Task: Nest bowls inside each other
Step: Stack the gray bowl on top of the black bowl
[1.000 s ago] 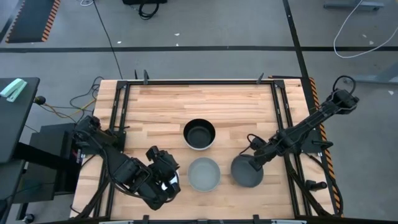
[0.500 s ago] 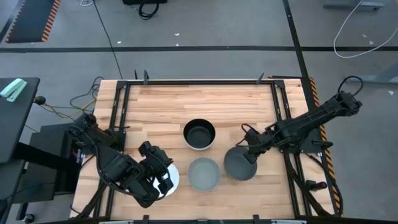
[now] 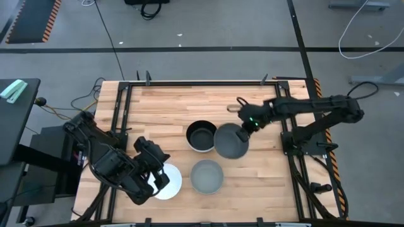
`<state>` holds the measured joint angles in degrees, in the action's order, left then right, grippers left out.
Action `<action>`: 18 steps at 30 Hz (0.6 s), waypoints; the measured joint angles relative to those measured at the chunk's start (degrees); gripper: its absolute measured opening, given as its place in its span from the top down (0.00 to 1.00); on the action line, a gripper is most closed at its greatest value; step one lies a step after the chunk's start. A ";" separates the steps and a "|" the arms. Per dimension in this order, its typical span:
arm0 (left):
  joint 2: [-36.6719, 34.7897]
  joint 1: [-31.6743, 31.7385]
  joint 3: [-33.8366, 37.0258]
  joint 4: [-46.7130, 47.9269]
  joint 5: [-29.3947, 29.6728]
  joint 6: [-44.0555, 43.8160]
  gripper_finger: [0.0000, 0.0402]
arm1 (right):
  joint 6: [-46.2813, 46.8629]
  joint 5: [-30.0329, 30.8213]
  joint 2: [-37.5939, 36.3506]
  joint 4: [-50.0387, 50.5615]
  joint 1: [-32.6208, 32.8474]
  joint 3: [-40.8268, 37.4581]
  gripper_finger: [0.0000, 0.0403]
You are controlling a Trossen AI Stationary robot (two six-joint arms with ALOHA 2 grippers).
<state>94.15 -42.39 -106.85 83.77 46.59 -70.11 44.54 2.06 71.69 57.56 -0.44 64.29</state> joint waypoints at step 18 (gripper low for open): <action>-7.35 -0.33 0.02 6.27 2.90 0.72 0.98 | -17.92 -8.65 23.99 5.62 -12.82 23.30 0.99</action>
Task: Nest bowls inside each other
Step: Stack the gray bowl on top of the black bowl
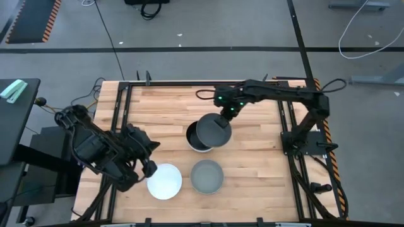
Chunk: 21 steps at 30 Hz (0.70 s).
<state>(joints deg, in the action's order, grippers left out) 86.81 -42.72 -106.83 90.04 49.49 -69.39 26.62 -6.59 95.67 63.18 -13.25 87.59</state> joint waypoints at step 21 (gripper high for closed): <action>-2.93 0.00 0.00 -0.02 0.67 4.65 0.97 | -6.42 -2.76 19.02 4.80 -0.80 14.56 0.99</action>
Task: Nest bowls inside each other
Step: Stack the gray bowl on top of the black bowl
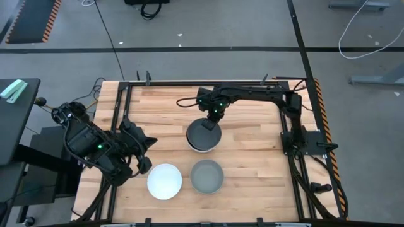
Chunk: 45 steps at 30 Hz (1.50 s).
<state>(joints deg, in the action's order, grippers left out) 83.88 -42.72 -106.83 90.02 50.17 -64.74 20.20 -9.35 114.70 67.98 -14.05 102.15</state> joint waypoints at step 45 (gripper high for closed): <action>0.11 0.00 0.00 -0.02 0.07 -0.39 0.96 | 2.78 6.46 -4.45 -5.02 1.22 -1.33 0.83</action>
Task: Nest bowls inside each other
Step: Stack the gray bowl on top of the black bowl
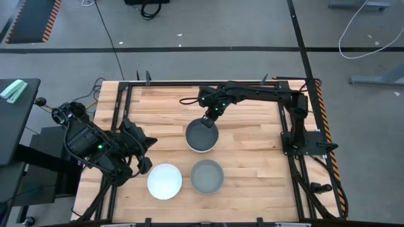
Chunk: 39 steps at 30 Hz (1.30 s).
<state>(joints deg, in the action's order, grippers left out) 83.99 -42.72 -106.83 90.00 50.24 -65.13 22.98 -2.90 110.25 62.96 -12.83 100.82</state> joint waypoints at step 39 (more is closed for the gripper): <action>-0.50 -0.66 12.72 0.00 -1.36 -13.30 0.95 | -1.50 -6.66 8.25 -22.71 11.88 0.00 0.99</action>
<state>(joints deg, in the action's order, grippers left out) 83.48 -43.38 -94.11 90.00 48.88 -78.43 21.48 -9.56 118.50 40.25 -0.95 100.82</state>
